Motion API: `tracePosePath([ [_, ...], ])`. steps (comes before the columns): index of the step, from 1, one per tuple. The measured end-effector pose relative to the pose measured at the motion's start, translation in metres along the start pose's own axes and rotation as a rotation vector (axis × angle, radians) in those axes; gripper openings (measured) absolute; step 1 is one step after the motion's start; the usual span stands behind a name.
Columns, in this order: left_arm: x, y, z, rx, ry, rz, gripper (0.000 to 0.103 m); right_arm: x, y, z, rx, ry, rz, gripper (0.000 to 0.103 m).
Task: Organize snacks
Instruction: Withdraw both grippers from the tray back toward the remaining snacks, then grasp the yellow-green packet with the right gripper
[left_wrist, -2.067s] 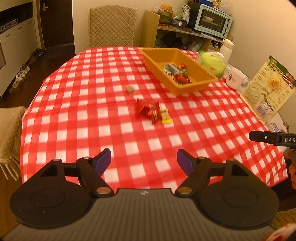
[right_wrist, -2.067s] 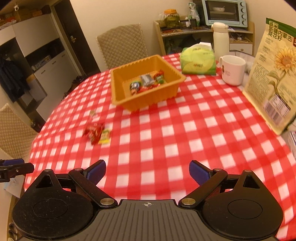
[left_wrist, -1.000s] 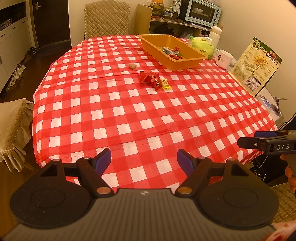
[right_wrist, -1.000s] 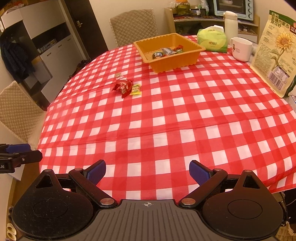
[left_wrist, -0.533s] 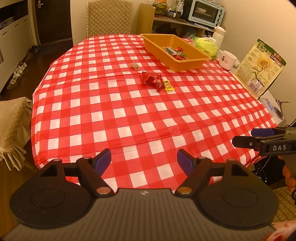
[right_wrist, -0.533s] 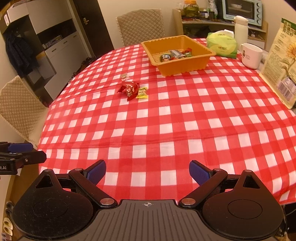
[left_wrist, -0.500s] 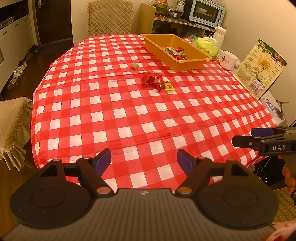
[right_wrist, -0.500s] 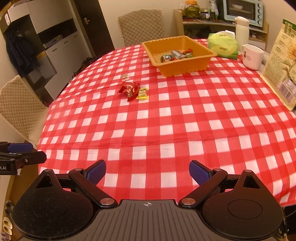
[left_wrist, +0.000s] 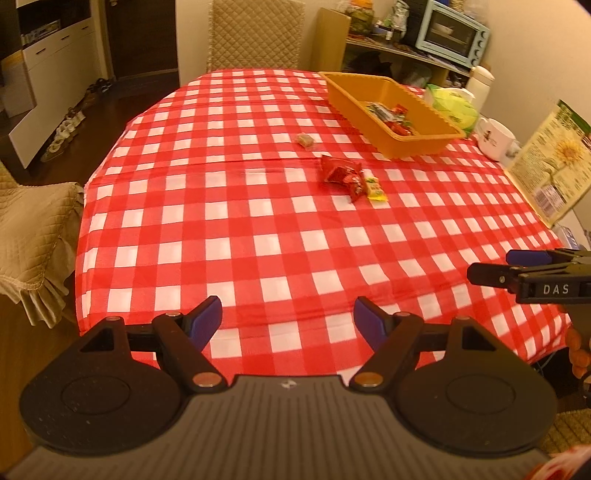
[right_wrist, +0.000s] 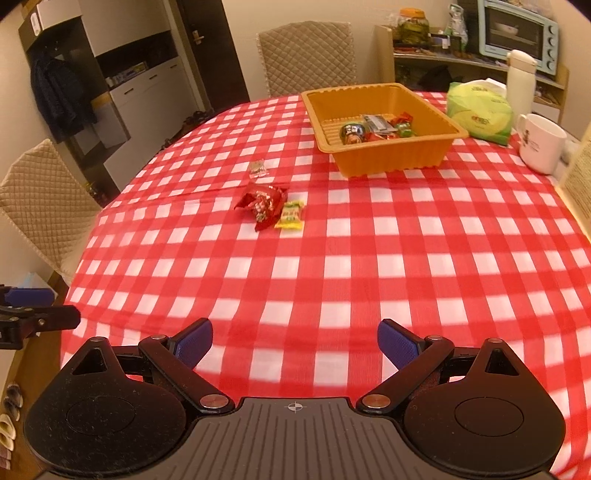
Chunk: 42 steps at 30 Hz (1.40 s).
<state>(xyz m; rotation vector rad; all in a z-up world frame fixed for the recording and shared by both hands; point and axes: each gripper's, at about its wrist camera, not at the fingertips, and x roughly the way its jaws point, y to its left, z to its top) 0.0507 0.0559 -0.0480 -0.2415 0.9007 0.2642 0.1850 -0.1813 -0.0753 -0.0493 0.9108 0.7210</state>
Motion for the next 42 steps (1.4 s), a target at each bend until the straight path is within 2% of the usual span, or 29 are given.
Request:
tracePosePath([
  [4,0.008,0.000,0.007,-0.026,-0.003,0.027,0.076,0.019,-0.006,0.014,-0.037,-0.006,0.016,0.095],
  [8,0.016,-0.001,0.014,-0.050,-0.010,0.050,0.076,0.039,-0.009,0.030,-0.081,-0.005,0.036,0.084],
  [15,0.031,-0.001,0.026,-0.093,-0.023,0.105,0.076,0.071,-0.015,0.054,-0.113,-0.019,0.055,0.080],
  [17,0.034,0.001,0.029,-0.104,-0.028,0.123,0.076,0.080,-0.017,0.061,-0.123,-0.021,0.065,0.074],
  [19,0.039,0.002,0.033,-0.117,-0.028,0.139,0.076,0.087,-0.019,0.066,-0.132,-0.022,0.065,0.072],
  [23,0.047,0.004,0.039,-0.145,-0.029,0.163,0.076,0.105,-0.024,0.079,-0.125,-0.011,0.108,0.055],
  [32,0.057,0.002,0.046,-0.178,-0.021,0.193,0.076,0.140,-0.026,0.095,-0.124,0.016,0.143,0.040],
  [35,0.058,0.001,0.046,-0.181,-0.018,0.201,0.076,0.149,-0.024,0.097,-0.135,0.025,0.141,0.036],
  [42,0.063,0.001,0.051,-0.189,-0.009,0.211,0.076,0.161,-0.023,0.095,-0.196,0.033,0.142,0.034],
])
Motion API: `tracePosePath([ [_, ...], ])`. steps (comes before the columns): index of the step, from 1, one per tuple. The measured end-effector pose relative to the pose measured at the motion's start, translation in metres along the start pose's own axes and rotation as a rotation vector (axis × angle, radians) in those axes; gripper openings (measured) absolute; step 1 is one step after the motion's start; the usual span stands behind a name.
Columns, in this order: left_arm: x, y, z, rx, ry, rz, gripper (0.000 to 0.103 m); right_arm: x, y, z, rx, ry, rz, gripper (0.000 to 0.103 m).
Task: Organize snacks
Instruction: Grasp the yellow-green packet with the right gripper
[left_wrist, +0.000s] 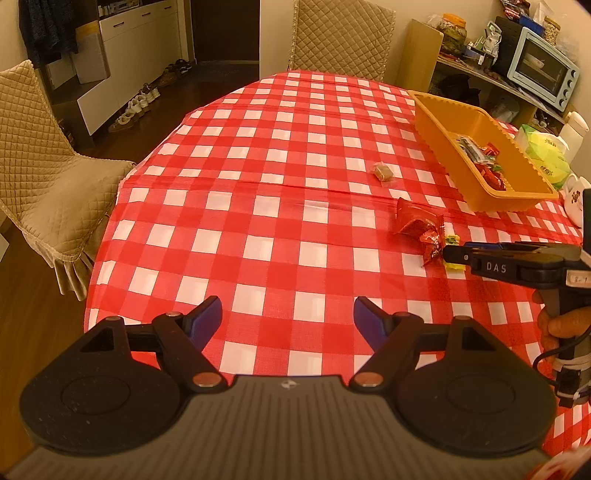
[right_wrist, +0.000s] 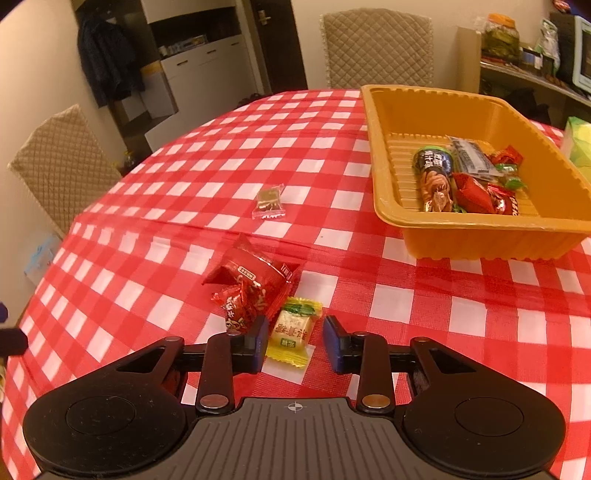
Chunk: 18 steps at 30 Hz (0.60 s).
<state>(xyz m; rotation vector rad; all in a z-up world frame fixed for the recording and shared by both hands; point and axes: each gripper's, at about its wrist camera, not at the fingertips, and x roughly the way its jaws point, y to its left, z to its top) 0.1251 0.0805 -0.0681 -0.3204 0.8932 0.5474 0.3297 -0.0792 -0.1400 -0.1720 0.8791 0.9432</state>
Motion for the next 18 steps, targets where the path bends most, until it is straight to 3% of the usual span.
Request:
tracePosePath([
  [13,0.012,-0.018,0.009,0.024,0.012,-0.014,0.076,-0.001,-0.011,0.002,-0.062,0.009,-0.044,0.034],
  [18,0.016,-0.024,0.010,0.034,0.020,-0.016,0.076,0.001,-0.006,0.004,-0.132,0.000,-0.014,0.034],
])
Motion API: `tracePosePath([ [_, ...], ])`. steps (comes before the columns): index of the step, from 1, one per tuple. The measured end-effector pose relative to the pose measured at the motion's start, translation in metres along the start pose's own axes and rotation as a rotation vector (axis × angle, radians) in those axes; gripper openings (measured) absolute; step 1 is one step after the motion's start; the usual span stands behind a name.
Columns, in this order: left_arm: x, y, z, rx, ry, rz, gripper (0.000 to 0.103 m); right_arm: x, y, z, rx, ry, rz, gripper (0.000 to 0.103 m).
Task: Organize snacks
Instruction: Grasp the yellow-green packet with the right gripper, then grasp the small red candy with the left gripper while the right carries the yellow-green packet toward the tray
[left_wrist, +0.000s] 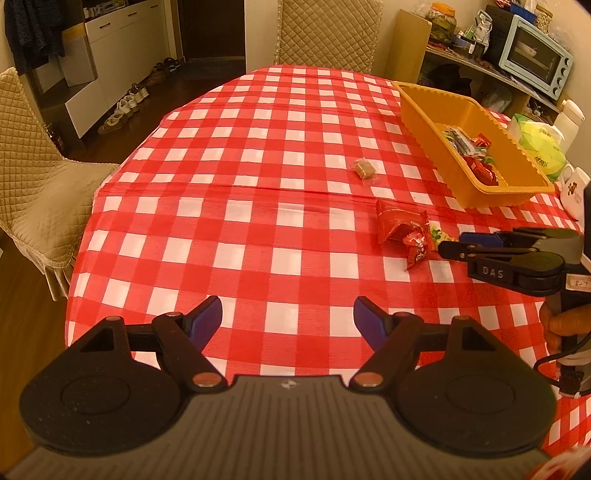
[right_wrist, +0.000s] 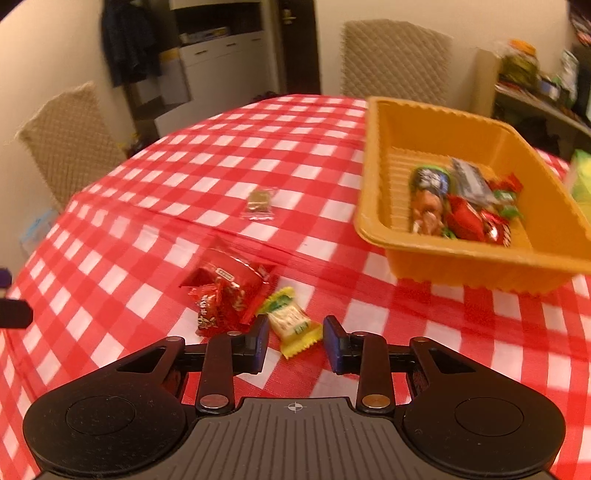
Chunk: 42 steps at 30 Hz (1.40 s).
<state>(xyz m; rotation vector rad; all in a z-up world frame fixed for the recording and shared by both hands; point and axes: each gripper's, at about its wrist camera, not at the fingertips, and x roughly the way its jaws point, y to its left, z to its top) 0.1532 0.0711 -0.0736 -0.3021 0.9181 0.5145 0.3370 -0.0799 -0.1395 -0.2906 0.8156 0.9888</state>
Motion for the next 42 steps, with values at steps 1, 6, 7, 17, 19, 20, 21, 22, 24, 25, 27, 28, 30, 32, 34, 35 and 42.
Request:
tracePosePath([
  [1,0.001,-0.001,0.001,0.001,0.001,-0.001,0.076,0.002,0.002,0.001,-0.021,0.001,0.000,0.034],
  [6,0.003,-0.005,0.001,0.007,0.005,-0.003,0.076,0.011,0.003,0.005,-0.108,0.009,0.008,0.034],
  [7,0.003,-0.005,0.001,0.007,0.006,-0.003,0.076,0.013,0.003,0.005,-0.125,0.012,0.009,0.034],
  [17,0.009,-0.010,0.003,0.005,0.020,0.000,0.076,0.029,0.007,0.010,-0.291,0.023,0.037,0.035],
  [19,0.010,-0.013,0.003,0.007,0.022,-0.001,0.076,0.032,0.008,0.011,-0.329,0.023,0.045,0.035],
  [20,0.011,-0.014,0.004,0.008,0.022,-0.002,0.076,0.033,0.008,0.012,-0.344,0.025,0.051,0.035],
  [21,0.012,-0.015,0.004,0.009,0.022,-0.003,0.076,0.034,0.006,0.012,-0.350,0.029,0.058,0.035],
  [22,0.013,-0.016,0.005,0.010,0.023,-0.005,0.076,0.035,0.005,0.013,-0.350,0.034,0.066,0.035],
  [24,0.015,-0.019,0.006,0.012,0.025,-0.008,0.076,0.036,0.001,0.014,-0.342,0.042,0.088,0.034],
  [25,0.016,-0.021,0.006,0.014,0.025,-0.010,0.076,0.036,-0.001,0.014,-0.341,0.043,0.095,0.029],
  [27,0.017,-0.024,0.007,0.019,0.024,-0.015,0.076,0.035,-0.002,0.013,-0.334,0.050,0.123,0.022],
  [28,0.018,-0.026,0.008,0.020,0.022,-0.019,0.076,0.034,-0.002,0.012,-0.334,0.049,0.122,0.021],
  [30,0.020,-0.030,0.010,0.023,0.021,-0.030,0.076,0.032,-0.002,0.010,-0.329,0.051,0.123,0.021],
  [32,0.023,-0.036,0.011,0.028,0.023,-0.042,0.076,0.028,-0.004,0.008,-0.305,0.058,0.114,0.021],
  [34,0.027,-0.042,0.012,0.037,0.025,-0.054,0.075,0.024,-0.008,0.006,-0.272,0.065,0.099,0.020],
  [35,0.029,-0.045,0.013,0.043,0.026,-0.061,0.075,0.021,-0.010,0.004,-0.252,0.068,0.090,0.020],
  [42,0.044,-0.078,0.018,0.096,0.030,-0.130,0.062,-0.010,-0.038,-0.005,-0.085,0.053,0.063,0.020],
])
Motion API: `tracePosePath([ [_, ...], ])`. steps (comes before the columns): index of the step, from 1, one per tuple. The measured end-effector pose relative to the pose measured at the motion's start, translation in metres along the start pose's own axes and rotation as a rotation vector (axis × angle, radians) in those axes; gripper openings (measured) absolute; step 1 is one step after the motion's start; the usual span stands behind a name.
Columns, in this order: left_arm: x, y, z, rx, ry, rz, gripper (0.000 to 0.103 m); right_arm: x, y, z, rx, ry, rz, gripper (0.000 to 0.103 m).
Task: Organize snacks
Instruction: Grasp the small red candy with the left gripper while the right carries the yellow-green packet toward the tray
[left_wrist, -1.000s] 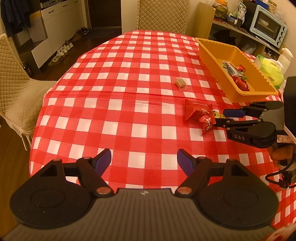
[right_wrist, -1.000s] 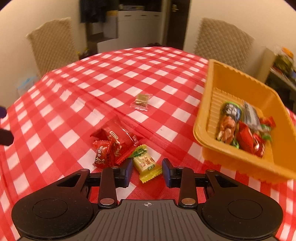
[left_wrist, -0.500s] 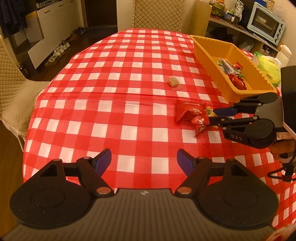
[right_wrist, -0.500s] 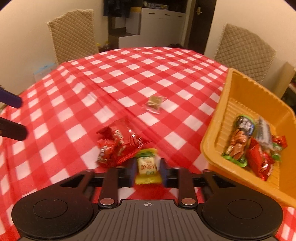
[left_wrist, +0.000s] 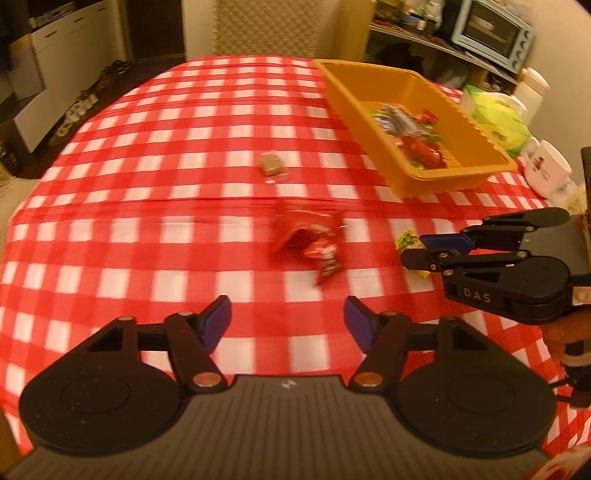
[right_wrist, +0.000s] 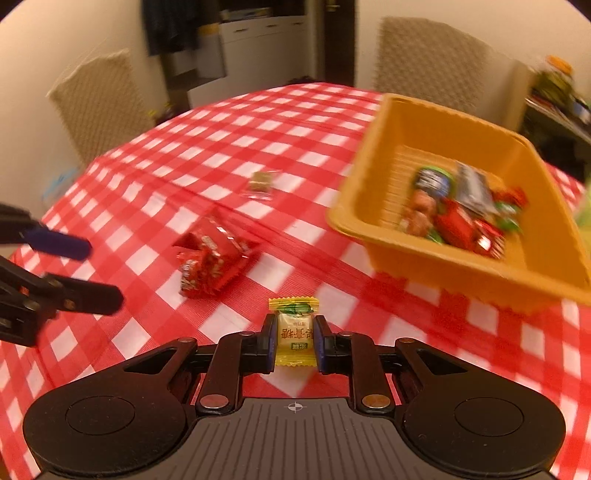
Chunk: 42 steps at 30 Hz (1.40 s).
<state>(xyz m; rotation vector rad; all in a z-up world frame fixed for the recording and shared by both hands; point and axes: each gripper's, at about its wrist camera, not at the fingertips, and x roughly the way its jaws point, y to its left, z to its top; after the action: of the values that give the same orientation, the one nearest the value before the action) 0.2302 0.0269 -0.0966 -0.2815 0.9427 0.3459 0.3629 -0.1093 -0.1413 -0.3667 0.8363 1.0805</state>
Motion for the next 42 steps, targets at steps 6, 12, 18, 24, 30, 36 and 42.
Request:
tracePosePath([
  [6,0.018,-0.017,0.008,-0.002,-0.011,-0.034,0.057,-0.030,-0.023,-0.016,0.107,-0.029,-0.041,0.020],
  [12,0.033,-0.019,0.018,-0.049,-0.014,-0.043,0.040,-0.050,-0.046,-0.029,0.183,-0.051,-0.087,0.020],
  [18,0.044,-0.016,0.025,-0.081,-0.015,-0.032,0.035,-0.063,-0.060,-0.039,0.227,-0.062,-0.117,0.020],
  [24,0.051,-0.015,0.027,-0.093,-0.020,-0.029,0.022,-0.070,-0.063,-0.044,0.243,-0.067,-0.129,0.020],
  [30,0.049,-0.017,0.026,-0.072,-0.027,-0.036,0.021,-0.075,-0.063,-0.049,0.253,-0.066,-0.130,0.020],
  [36,0.040,-0.020,0.025,-0.047,-0.039,-0.045,0.020,-0.079,-0.062,-0.051,0.257,-0.068,-0.133,0.020],
  [42,0.030,-0.019,0.023,-0.025,-0.045,-0.051,0.020,-0.086,-0.057,-0.049,0.260,-0.080,-0.140,0.020],
])
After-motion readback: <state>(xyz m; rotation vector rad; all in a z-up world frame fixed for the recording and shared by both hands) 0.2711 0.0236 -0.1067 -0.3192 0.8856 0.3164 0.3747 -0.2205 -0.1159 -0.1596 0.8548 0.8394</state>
